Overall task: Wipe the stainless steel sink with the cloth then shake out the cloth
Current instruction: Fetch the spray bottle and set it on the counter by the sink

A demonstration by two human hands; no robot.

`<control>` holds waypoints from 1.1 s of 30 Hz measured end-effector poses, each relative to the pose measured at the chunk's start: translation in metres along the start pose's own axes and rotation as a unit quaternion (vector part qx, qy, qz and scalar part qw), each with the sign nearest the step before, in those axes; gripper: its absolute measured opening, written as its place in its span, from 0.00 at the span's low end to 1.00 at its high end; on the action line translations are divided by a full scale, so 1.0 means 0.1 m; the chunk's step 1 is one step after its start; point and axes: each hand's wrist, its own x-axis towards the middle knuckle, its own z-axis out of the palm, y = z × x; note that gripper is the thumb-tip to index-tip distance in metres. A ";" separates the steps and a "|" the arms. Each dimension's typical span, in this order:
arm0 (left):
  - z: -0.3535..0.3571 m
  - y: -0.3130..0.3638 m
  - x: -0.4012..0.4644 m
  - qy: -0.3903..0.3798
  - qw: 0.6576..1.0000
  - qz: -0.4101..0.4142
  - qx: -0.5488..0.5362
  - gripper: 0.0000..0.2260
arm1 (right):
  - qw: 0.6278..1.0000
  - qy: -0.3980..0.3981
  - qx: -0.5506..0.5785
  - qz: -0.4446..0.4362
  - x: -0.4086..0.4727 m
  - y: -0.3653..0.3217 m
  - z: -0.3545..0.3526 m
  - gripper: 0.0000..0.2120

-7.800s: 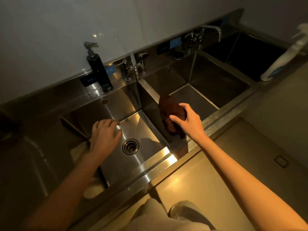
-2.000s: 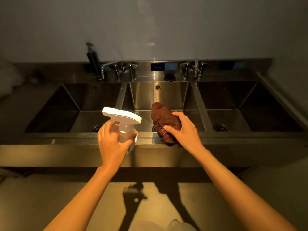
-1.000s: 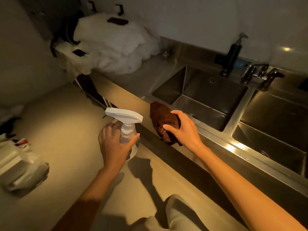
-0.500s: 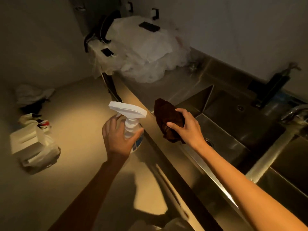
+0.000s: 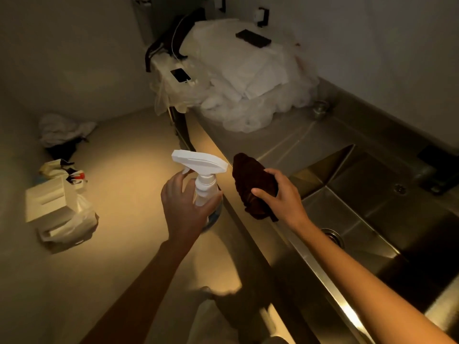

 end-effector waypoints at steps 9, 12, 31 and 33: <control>0.14 -0.67 1.10 -0.014 0.996 0.086 -0.009 0.30 | 0.997 0.044 0.043 0.036 0.86 -0.36 0.55 0.29; 0.20 -0.82 1.43 -0.018 0.992 0.126 -0.008 0.29 | 0.994 0.067 0.062 0.060 1.03 -0.41 0.67 0.31; 1.33 -0.57 2.45 -0.139 0.964 0.195 -0.119 0.29 | 0.964 0.201 0.038 0.172 1.74 0.15 0.45 0.27; 1.49 -0.43 2.56 -0.152 0.958 0.204 -0.129 0.30 | 0.961 0.210 0.035 0.178 1.90 0.26 0.37 0.28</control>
